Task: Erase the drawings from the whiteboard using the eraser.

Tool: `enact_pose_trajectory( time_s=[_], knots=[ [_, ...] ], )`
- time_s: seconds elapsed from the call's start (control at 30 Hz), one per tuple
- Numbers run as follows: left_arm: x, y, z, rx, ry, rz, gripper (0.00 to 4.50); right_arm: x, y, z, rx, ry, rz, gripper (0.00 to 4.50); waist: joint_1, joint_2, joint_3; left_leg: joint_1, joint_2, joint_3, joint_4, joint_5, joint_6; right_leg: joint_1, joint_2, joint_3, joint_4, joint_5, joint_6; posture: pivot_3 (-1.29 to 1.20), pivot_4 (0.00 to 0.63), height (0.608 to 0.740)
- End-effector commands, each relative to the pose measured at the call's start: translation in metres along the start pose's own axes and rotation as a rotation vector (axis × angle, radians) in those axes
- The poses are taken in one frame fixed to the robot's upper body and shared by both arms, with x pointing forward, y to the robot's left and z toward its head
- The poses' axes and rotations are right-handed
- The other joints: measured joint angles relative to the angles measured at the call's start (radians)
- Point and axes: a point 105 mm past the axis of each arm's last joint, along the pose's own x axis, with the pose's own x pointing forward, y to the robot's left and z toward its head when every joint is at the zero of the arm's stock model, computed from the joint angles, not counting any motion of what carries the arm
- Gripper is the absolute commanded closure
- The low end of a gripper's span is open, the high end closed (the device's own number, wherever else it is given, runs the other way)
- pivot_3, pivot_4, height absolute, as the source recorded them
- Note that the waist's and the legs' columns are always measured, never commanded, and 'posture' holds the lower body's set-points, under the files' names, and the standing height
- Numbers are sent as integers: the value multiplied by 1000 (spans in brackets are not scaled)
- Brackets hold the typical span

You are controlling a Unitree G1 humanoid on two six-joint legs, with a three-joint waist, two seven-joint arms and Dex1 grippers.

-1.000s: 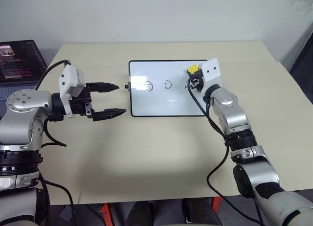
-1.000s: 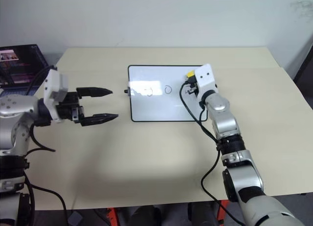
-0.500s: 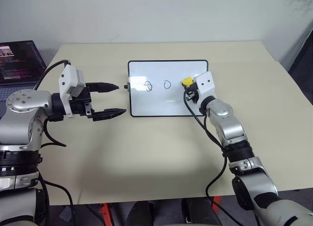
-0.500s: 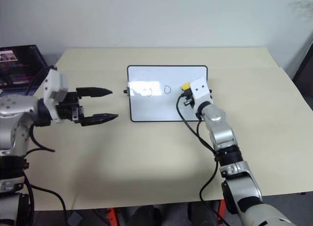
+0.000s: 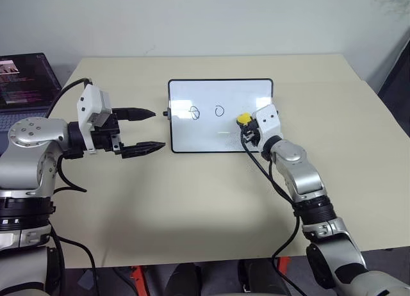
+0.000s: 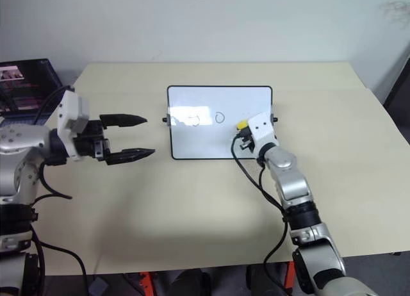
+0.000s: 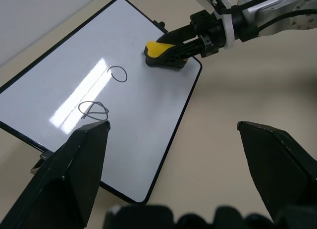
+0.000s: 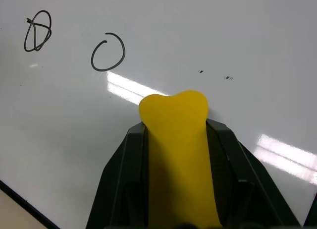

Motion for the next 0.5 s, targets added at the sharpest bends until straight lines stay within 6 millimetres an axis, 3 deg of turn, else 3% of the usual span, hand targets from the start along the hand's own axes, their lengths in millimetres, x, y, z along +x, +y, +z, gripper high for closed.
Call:
enact_pose_trajectory(
  time_s=[0.03, 0.2, 0.3, 0.5],
  knots=[
    [-3, 0, 13, 56, -25, 6, 0, -5, -6, 20, -15, -65, -14, 3261, 0, 0, 0, 0, 0, 0, 0, 0, 0, 0, 0, 0, 0, 0, 0, 0, 150, 740],
    [-2, 0, 12, 55, -27, 4, 0, -8, -19, 47, -25, -143, -51, 3261, 0, 0, 0, 0, 0, 0, 0, 0, 0, 0, 0, 0, 0, 0, 0, 0, 150, 740],
    [-2, 0, 12, 56, -29, 1, 0, -3, -34, 72, -39, -213, -108, 3261, -1, 0, 0, 0, 0, 0, 0, 0, 0, 0, 0, 0, 0, 0, 0, 0, 150, 740],
    [1, 0, 14, 60, -33, -7, 0, 12, -45, 80, -56, -232, -153, 3261, -1, 0, 0, 0, 0, 0, 0, 1, -2, 0, 0, 0, 0, 0, 0, 0, 150, 740]
  ],
)
